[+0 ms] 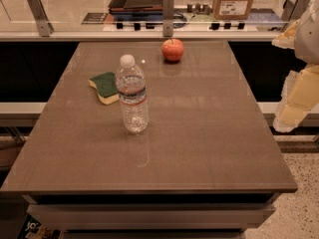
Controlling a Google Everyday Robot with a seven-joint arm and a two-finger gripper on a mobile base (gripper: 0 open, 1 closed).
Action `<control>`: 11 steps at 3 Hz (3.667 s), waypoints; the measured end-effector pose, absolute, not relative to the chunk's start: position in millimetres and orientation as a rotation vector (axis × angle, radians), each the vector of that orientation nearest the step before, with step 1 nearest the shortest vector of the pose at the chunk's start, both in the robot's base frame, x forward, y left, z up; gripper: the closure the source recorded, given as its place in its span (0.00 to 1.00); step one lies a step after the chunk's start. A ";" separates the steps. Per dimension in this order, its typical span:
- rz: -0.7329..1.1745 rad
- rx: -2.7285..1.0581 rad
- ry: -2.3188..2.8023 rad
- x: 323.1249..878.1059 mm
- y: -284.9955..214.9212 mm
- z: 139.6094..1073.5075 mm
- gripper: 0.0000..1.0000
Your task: Move apple near water bottle
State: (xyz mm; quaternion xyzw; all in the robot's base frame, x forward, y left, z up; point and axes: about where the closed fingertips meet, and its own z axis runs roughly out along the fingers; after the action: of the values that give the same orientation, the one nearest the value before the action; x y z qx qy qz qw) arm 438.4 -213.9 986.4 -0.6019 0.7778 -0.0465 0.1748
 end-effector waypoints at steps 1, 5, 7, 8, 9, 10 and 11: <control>-0.134 -1.703 2.202 438.7 -213.7 987.2 0.00; 0.144 -0.963 2.306 562.6 -227.1 984.7 0.00; 0.087 -0.739 2.181 606.3 -216.7 976.9 0.00; 0.072 -0.713 2.136 616.1 -216.2 985.7 0.00; 0.073 -0.714 2.136 616.5 -215.8 985.6 0.00; 0.132 -0.730 2.132 645.1 -202.5 972.1 0.00; 0.187 -0.734 2.130 669.7 -190.8 956.0 0.00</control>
Offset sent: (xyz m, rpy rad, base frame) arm 0.0652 -0.0036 0.0096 0.1892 -0.0590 -0.1469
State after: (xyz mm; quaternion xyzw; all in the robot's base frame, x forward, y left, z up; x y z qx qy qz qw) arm 669.7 -190.8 956.0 -0.2935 0.8523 0.0750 0.4263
